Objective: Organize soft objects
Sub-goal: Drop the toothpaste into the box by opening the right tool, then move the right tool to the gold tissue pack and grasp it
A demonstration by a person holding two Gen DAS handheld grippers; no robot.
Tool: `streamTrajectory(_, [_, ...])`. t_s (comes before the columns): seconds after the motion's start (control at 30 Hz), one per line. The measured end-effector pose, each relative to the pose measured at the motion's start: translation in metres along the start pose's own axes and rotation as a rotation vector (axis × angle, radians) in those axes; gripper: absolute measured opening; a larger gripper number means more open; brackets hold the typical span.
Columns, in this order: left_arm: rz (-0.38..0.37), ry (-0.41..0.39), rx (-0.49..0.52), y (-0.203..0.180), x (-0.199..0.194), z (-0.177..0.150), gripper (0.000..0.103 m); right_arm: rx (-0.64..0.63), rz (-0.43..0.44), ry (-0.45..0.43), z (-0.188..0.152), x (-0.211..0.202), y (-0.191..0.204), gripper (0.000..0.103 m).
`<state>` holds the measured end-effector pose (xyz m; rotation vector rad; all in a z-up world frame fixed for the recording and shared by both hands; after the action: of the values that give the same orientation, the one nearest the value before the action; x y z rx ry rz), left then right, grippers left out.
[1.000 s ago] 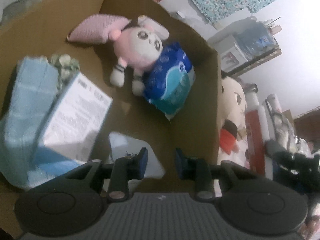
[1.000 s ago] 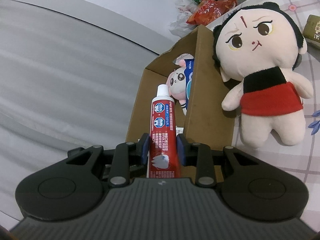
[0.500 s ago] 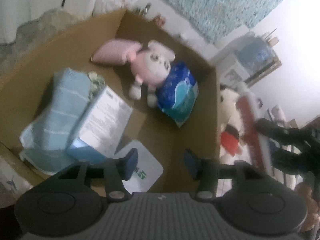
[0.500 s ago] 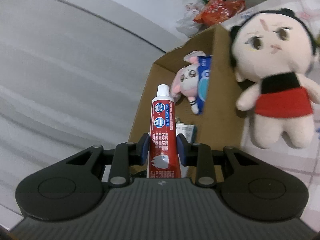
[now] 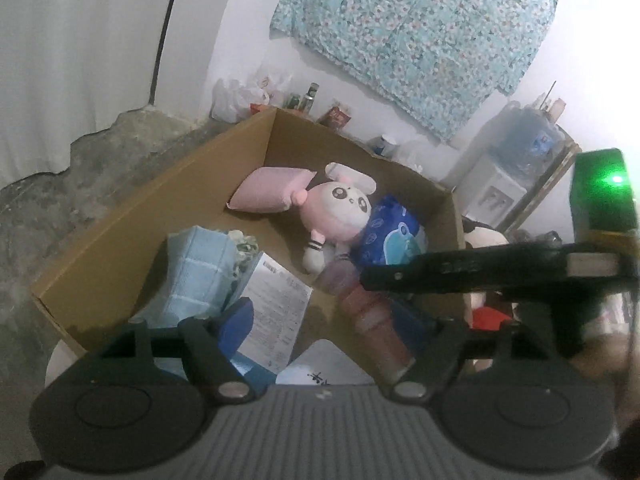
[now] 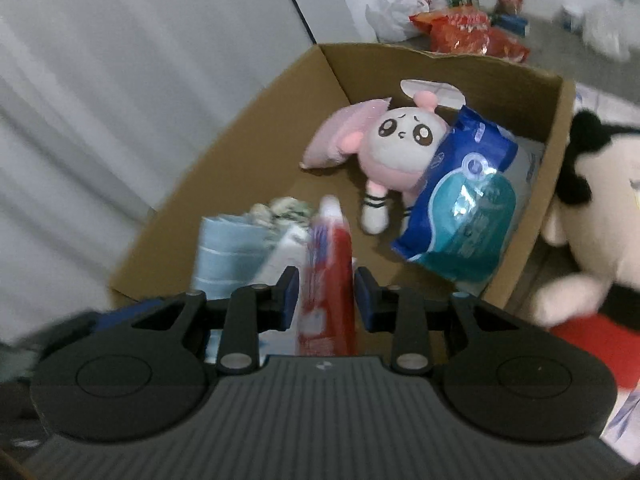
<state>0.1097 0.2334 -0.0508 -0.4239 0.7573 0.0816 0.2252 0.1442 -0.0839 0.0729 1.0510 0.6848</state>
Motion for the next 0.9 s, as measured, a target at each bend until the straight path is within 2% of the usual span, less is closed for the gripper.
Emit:
streamTrajectory(0.1, [-0.006, 0.005, -0.006, 0.0, 0.002, -0.002, 0.077, -0.067, -0.062, 0.001, 0.001, 0.011, 0.0, 0.031])
streamTrajectory(0.17, [-0.003, 0.002, 0.001, 0.0, 0.002, -0.004, 0.077, -0.072, -0.073, -0.006, 0.002, 0.01, -0.001, 0.031])
streamTrajectory(0.33, [0.013, -0.009, 0.023, -0.005, -0.001, -0.009, 0.077, -0.051, -0.052, -0.048, 0.003, -0.01, -0.005, 0.031])
streamTrajectory(0.47, [0.012, -0.027, 0.054, -0.018, -0.008, -0.01, 0.078, -0.005, -0.011, -0.117, 0.001, -0.045, -0.013, 0.031])
streamTrajectory(0.53, [0.005, -0.041, 0.085, -0.029, -0.013, -0.01, 0.083, 0.02, 0.012, -0.155, -0.003, -0.069, -0.019, 0.035])
streamTrajectory(0.6, [-0.012, -0.061, 0.122, -0.045, -0.02, -0.01, 0.088, 0.05, 0.023, -0.196, -0.011, -0.096, -0.029, 0.045])
streamTrajectory(0.67, [-0.036, -0.081, 0.16, -0.061, -0.026, -0.01, 0.092, 0.082, 0.021, -0.236, -0.02, -0.122, -0.042, 0.05])
streamTrajectory(0.9, [-0.127, -0.109, 0.317, -0.137, -0.042, -0.023, 0.103, 0.214, -0.051, -0.372, -0.07, -0.216, -0.11, 0.067])
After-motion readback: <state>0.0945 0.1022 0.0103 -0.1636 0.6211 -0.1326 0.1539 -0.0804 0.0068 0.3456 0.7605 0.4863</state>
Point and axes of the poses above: each gripper's, at about its wrist camera, not at the fingertips, and x roughly the way its jaws point, y to its left, z to its top, the point moved 7 cm from there along x, roughly the way its jaws point, and after that the axes turned 1 degree about x, right-handed, at the moved point
